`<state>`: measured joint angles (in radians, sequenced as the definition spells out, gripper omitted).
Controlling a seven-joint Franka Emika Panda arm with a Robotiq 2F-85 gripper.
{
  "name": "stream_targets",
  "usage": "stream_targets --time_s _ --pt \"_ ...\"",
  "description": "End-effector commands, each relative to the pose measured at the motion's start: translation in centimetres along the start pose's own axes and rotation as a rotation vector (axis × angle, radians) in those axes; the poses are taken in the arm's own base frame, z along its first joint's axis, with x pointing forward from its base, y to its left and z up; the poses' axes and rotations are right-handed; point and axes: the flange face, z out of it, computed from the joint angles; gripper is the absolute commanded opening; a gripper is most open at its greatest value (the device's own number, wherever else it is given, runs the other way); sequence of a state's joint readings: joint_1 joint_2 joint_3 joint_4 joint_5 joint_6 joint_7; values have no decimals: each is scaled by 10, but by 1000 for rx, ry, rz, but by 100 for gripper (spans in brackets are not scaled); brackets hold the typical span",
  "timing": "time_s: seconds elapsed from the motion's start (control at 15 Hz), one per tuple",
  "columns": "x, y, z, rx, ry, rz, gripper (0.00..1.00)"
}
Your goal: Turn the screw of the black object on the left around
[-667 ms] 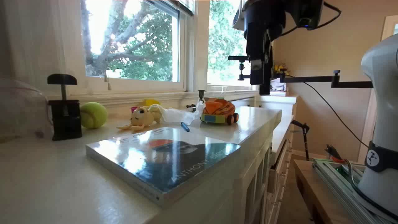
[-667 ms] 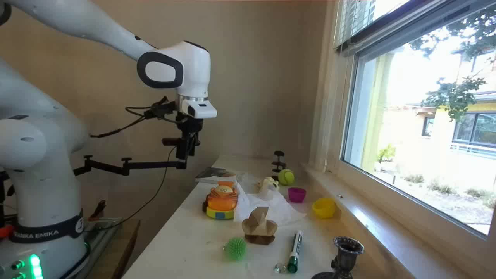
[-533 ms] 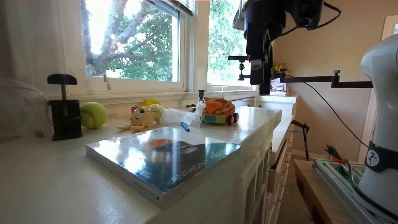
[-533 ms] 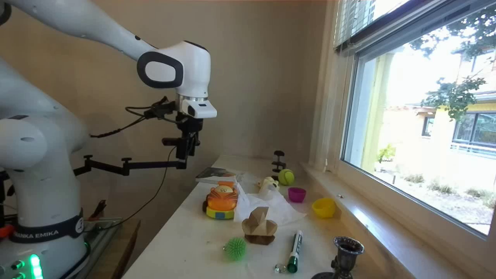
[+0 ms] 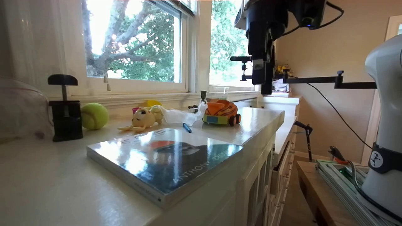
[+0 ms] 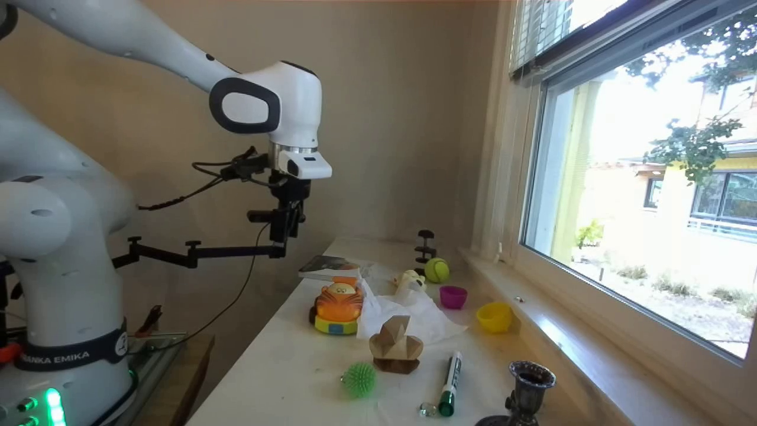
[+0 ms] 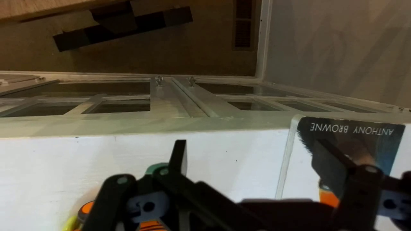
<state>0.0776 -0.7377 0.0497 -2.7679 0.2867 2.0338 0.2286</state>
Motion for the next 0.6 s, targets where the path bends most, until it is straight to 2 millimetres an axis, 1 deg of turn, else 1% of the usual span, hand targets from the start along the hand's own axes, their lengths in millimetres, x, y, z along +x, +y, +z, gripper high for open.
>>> stream_targets --time_s 0.0,0.07,0.13,0.27,0.4,0.53 --pt "19 3 -18 -82 60 -72 100" --pt "30 4 -24 -93 72 -112 100" --pt "41 3 -28 -132 83 -151 100" --pt "61 -2 -35 -159 118 -236 100" --pt "84 -8 -35 -158 158 -300 100" --pt "106 -15 -30 -147 192 -357 100"
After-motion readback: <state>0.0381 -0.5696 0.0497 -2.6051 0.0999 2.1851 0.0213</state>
